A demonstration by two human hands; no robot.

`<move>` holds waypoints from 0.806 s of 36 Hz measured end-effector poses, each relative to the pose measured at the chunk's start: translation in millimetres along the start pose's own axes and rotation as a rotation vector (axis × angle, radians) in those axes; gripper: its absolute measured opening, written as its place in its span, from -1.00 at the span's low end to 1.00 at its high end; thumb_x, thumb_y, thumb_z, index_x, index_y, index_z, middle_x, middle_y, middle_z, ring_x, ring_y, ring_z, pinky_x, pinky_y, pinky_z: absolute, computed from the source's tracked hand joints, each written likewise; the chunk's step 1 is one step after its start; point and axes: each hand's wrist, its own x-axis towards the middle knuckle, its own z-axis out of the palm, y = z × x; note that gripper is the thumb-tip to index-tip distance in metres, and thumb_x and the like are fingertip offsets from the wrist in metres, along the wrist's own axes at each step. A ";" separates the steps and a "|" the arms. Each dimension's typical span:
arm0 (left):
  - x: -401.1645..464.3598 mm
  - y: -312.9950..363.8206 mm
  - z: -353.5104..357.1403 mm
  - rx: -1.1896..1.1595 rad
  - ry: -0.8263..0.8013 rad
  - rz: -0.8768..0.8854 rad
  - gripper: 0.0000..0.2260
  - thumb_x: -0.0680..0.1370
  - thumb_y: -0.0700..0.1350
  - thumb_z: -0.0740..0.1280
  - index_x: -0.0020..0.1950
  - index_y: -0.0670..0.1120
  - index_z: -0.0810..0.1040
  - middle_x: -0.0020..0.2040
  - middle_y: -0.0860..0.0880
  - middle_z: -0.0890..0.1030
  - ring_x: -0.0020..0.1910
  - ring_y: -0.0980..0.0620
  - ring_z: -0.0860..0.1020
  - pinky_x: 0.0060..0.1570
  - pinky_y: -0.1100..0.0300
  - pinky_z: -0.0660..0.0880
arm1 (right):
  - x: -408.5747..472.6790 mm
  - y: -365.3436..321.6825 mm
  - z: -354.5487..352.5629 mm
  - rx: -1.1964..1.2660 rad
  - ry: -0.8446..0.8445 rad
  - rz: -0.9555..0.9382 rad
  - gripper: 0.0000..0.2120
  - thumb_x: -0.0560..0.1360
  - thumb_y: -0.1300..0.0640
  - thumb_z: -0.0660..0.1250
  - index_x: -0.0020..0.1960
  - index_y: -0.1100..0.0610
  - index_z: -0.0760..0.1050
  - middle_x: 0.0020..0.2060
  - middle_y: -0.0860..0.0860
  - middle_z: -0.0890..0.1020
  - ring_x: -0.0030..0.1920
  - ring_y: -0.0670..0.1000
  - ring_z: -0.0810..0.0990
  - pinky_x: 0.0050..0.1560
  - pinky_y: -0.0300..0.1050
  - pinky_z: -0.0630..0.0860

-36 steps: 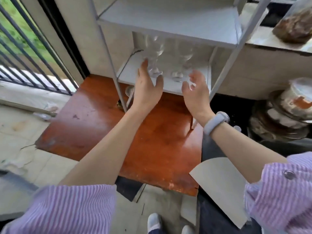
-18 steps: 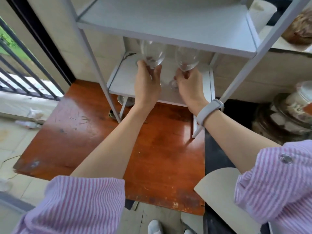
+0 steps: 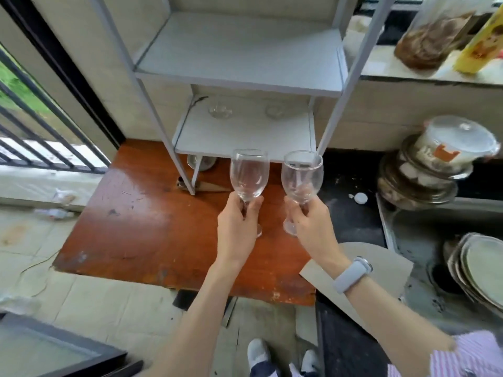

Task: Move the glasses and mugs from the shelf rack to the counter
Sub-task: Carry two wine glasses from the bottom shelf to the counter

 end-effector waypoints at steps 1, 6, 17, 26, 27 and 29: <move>-8.2 1.8 5.3 -0.004 -0.026 -0.008 -0.89 0.55 -0.02 0.26 -0.14 0.17 0.41 -0.33 0.05 0.53 -0.44 0.19 0.53 -0.48 0.47 0.40 | -8.9 3.3 -6.6 -0.006 0.013 0.009 -0.87 0.54 0.10 0.24 -0.19 0.04 0.42 -0.46 0.00 0.49 -0.49 -0.19 0.47 -0.44 -0.44 0.38; -36.4 21.5 41.0 -0.019 -0.167 0.025 -0.97 0.54 -0.02 0.25 -0.07 0.05 0.45 -0.33 0.03 0.54 -0.40 0.12 0.52 -0.50 0.47 0.40 | -41.6 15.4 -55.0 -0.008 0.119 0.097 -0.86 0.51 0.14 0.29 -0.19 0.19 0.44 -0.46 0.16 0.53 -0.50 -0.17 0.48 -0.47 -0.44 0.35; -112.2 128.4 199.6 0.028 -0.446 0.368 -0.78 0.53 0.00 0.28 -0.12 -0.15 0.45 -0.40 0.03 0.49 -0.42 0.12 0.44 -0.36 0.18 0.36 | -132.2 13.6 -251.0 -0.093 0.515 0.084 -0.80 0.50 0.13 0.30 -0.29 0.01 0.40 -0.58 -0.09 0.46 -0.52 -0.17 0.40 -0.46 -0.38 0.31; -292.3 234.7 365.1 -0.108 -0.762 0.585 -0.76 0.52 -0.04 0.32 -0.30 0.10 0.32 -0.48 0.16 0.50 -0.48 0.28 0.43 -0.44 0.33 0.36 | -306.1 27.5 -454.9 -0.155 0.875 0.134 -0.74 0.51 0.12 0.29 -0.34 -0.03 0.37 -0.62 -0.17 0.51 -0.54 -0.22 0.44 -0.48 -0.43 0.31; -315.4 244.0 382.3 -0.124 -0.802 0.601 -0.75 0.52 -0.05 0.32 -0.30 0.09 0.32 -0.45 0.23 0.53 -0.48 0.28 0.43 -0.45 0.36 0.36 | -328.7 30.2 -475.4 -0.159 0.908 0.146 -0.79 0.51 0.10 0.29 -0.30 0.01 0.42 -0.60 -0.12 0.49 -0.53 -0.19 0.43 -0.45 -0.39 0.32; -363.1 262.5 416.5 -0.153 -0.875 0.623 -0.74 0.52 -0.07 0.32 -0.31 0.09 0.32 -0.46 0.26 0.52 -0.48 0.30 0.43 -0.44 0.44 0.33 | -374.5 35.9 -515.4 -0.163 0.966 0.168 -0.86 0.51 0.06 0.27 -0.14 0.12 0.48 -0.52 -0.10 0.47 -0.49 -0.17 0.42 -0.39 -0.33 0.35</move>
